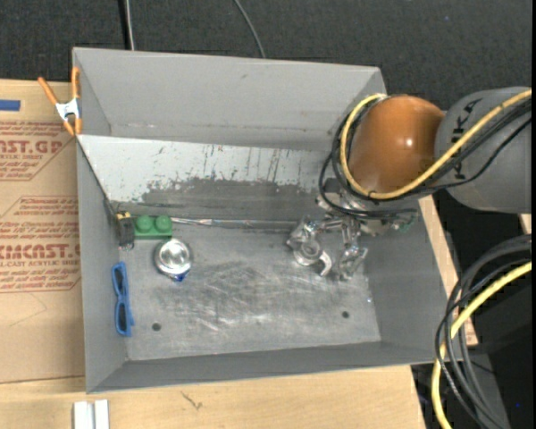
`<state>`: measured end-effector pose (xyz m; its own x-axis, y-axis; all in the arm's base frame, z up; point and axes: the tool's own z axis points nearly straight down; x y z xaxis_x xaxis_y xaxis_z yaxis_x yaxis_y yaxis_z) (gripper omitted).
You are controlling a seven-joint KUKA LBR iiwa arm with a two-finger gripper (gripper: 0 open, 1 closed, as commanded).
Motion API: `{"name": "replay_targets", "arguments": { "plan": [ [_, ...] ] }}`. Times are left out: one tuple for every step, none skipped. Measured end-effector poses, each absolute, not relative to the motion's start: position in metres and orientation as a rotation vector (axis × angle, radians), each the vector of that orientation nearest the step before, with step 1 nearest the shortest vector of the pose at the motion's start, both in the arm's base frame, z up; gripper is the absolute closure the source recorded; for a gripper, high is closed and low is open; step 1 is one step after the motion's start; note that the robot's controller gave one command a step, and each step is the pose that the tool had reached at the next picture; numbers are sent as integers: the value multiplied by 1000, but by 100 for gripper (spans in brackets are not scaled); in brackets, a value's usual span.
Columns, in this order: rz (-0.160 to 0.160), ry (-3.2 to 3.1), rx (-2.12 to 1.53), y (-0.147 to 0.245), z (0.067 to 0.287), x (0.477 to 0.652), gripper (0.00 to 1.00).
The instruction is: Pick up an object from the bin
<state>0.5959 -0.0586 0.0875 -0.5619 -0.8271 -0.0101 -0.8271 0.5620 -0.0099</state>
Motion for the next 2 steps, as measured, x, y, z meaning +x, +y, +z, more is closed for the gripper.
{"name": "replay_targets", "arguments": {
  "plan": [
    [-5,2763,-1463,-58,89,597,100],
    [-7,2789,-1424,-39,252,595,100]
  ]
}}
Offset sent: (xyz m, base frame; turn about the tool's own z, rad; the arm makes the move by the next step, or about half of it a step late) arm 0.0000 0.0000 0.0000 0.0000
